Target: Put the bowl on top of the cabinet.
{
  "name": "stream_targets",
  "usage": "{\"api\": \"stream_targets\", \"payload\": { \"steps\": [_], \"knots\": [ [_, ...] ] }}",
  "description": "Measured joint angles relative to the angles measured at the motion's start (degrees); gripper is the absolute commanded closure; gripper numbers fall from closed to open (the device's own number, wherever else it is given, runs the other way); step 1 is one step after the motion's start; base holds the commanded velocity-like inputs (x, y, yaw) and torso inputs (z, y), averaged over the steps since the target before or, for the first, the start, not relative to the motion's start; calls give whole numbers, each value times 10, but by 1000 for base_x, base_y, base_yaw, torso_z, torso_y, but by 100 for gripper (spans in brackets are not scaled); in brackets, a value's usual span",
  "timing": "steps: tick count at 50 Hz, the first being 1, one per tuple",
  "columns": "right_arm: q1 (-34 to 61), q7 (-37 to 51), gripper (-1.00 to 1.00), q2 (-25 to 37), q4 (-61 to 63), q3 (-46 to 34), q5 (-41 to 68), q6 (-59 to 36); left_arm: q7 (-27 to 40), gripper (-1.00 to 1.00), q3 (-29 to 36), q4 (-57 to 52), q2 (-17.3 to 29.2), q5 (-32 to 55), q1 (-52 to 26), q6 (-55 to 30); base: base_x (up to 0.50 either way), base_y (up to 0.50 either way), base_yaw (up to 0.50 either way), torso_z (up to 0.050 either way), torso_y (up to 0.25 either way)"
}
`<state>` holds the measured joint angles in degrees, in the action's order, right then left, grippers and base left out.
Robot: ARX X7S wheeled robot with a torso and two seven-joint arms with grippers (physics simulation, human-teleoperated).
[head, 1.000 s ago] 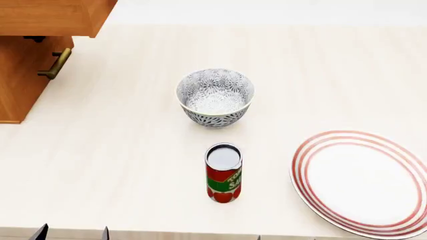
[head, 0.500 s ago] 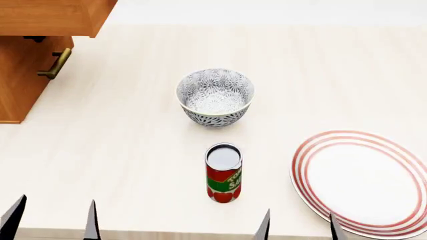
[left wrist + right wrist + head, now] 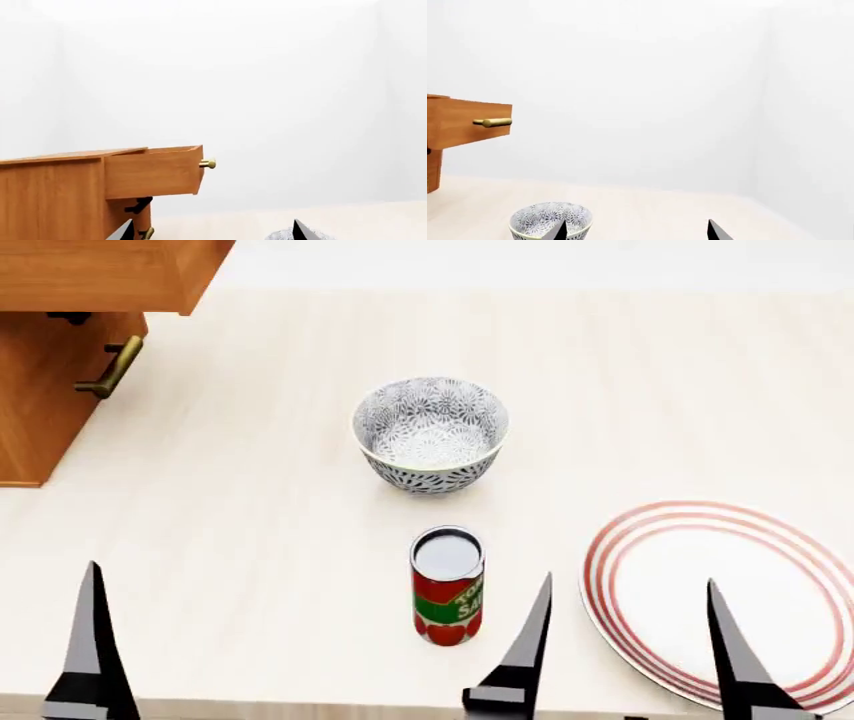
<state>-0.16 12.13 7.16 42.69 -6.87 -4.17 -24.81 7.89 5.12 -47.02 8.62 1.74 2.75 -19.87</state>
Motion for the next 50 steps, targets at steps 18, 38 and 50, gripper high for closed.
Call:
{"api": "stream_targets", "payload": {
  "steps": [18,38,50],
  "knots": [
    [2,11,-100,10,56,1,7,-24,14,-100,-14,-76,14,14,-7,-59,407,0,0,0,0],
    [2,18,-100,18,64,-1,22,-26,28,-100,-10,-103,27,13,-12,-84,500,0,0,0,0],
    [1,25,-100,23,65,1,28,-28,34,-100,-10,-110,33,18,-13,-87,333,0,0,0,1]
  ]
}}
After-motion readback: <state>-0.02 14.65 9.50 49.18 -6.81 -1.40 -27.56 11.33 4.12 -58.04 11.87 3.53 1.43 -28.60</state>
